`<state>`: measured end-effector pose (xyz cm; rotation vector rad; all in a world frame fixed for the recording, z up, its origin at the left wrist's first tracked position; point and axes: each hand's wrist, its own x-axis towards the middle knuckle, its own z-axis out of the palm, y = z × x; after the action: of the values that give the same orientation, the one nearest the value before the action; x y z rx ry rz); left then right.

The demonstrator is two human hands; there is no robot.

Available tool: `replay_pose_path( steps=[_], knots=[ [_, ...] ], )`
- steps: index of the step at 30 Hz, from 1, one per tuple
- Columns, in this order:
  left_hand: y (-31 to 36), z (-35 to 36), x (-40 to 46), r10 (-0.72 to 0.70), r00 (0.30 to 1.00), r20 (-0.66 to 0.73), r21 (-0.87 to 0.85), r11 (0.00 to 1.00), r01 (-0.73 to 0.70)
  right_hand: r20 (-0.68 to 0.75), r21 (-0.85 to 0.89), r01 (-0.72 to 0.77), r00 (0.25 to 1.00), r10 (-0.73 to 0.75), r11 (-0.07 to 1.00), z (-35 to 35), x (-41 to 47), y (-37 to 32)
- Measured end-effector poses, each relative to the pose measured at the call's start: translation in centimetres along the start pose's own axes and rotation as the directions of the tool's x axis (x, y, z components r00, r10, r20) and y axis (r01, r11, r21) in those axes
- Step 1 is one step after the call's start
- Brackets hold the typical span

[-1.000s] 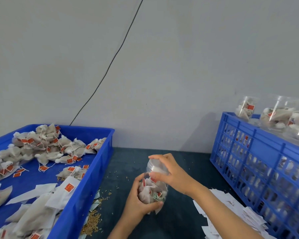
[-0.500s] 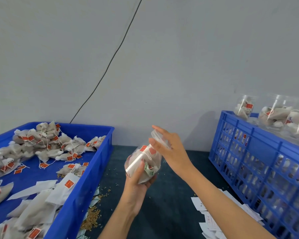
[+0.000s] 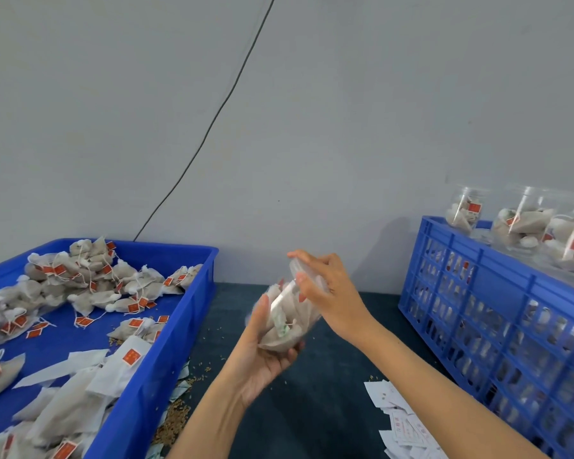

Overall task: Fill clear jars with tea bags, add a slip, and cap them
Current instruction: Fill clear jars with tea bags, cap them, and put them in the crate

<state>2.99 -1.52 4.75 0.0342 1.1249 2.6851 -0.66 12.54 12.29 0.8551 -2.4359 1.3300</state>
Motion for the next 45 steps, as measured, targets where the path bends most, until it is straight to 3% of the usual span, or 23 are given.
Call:
replay_pose_path(
  steps=[2, 4, 7, 10, 12, 15, 17, 21, 24, 28, 35, 37, 39, 42, 45],
  knots=[
    [-0.6, 0.7, 0.2, 0.223, 0.974, -0.043, 0.136, 0.967, -0.216, -0.087, 0.037, -0.098, 0.991, 0.101, 0.994, 0.4, -0.1, -0.1],
    [-1.0, 1.0, 0.0, 0.337, 0.940, -0.055, 0.227, 0.921, -0.317, -0.029, 0.117, -0.224, 0.973, 0.228, 0.968, -0.2, 0.0, -0.5],
    [-0.2, 1.1, -0.3, 0.243, 0.967, -0.076, 0.102, 0.967, -0.235, 0.178, 0.042, -0.294, 0.943, 0.282, 0.955, -1.6, 1.2, -1.3],
    [0.9, 1.0, -0.5, 0.096, 0.995, -0.033, 0.035, 0.995, -0.095, 0.251, 0.026, -0.112, 0.962, 0.102, 0.993, -2.4, 0.9, -1.2],
    [1.0, 1.2, -0.5, 0.120, 0.992, -0.029, 0.074, 0.990, -0.118, 0.286, 0.067, -0.069, 0.957, 0.047, 0.995, -2.6, 0.2, -1.1],
    [0.4, 1.3, -0.4, 0.275, 0.957, -0.097, 0.209, 0.945, -0.251, 0.223, 0.075, -0.203, 0.958, 0.182, 0.976, -2.5, 0.4, -0.4],
    [0.0, 1.2, -0.5, 0.311, 0.945, -0.104, 0.231, 0.932, -0.281, 0.210, -0.007, -0.237, 0.949, 0.234, 0.971, -2.4, 0.7, -0.6],
    [0.5, 1.3, -0.8, 0.178, 0.984, -0.028, 0.039, 0.983, -0.177, 0.211, 0.045, -0.076, 0.975, 0.065, 0.996, -2.3, 0.3, -0.8],
    [0.8, 1.5, -0.8, 0.162, 0.985, 0.058, -0.010, 0.987, -0.162, 0.112, -0.074, 0.047, 0.993, -0.039, 0.996, -2.0, 0.0, -0.7],
    [0.0, 2.0, -0.4, 0.273, 0.962, 0.020, 0.007, 0.962, -0.273, -0.015, -0.081, 0.048, 0.999, -0.050, 0.996, -1.2, -0.1, -0.9],
    [-1.2, 2.0, 0.1, 0.358, 0.932, -0.053, -0.007, 0.933, -0.359, -0.017, -0.041, -0.008, 1.000, 0.007, 0.999, -0.5, 0.4, -0.6],
    [-1.3, 2.2, 0.4, 0.374, 0.926, -0.052, 0.031, 0.927, -0.373, -0.072, 0.024, -0.005, 0.997, 0.007, 1.000, -0.6, 0.3, -1.0],
    [-0.9, 2.8, 0.7, 0.362, 0.932, -0.033, 0.002, 0.932, -0.362, -0.123, 0.196, -0.034, 0.991, 0.059, 0.980, -1.1, 0.2, -1.6],
    [0.1, 4.3, 1.4, 0.273, 0.961, 0.039, -0.102, 0.958, -0.268, -0.092, 0.527, -0.145, 0.970, 0.226, 0.838, -2.1, 0.2, -2.1],
    [0.8, 6.2, 2.0, 0.179, 0.976, 0.120, -0.060, 0.983, -0.173, -0.070, 0.560, -0.212, 0.951, 0.301, 0.801, -3.2, -0.4, -2.0]
  ],
)
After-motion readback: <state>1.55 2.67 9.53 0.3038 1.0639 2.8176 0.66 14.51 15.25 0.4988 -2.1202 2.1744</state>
